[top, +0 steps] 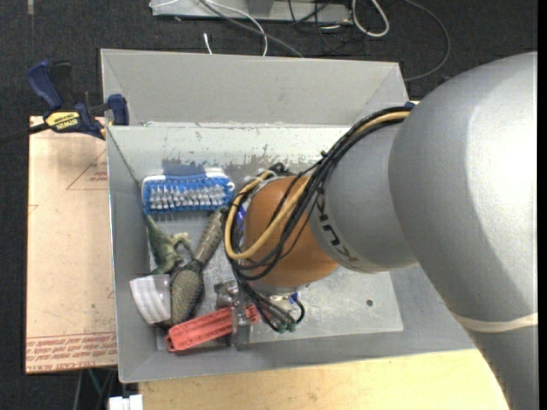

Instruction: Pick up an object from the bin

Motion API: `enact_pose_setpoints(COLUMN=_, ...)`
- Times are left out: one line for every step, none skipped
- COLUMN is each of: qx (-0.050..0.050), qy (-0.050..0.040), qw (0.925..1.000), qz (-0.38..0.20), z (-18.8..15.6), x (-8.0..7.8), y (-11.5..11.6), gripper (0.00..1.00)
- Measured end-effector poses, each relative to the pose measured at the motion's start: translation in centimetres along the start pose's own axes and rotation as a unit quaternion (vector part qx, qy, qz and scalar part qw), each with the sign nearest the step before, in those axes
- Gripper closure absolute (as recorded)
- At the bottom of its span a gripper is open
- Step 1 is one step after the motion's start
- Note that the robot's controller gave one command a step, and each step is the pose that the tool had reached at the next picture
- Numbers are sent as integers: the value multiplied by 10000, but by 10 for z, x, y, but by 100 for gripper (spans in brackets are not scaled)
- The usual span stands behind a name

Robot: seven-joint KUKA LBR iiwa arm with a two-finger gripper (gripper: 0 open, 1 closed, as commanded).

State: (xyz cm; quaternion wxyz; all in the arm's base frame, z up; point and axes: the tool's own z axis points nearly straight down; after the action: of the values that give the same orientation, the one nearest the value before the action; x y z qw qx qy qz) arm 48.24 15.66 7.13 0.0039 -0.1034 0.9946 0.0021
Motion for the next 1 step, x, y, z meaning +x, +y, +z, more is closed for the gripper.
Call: enact_pose_setpoints(qx=0, qy=0, qw=10000, qz=2, z=0, x=0, y=0, gripper=100)
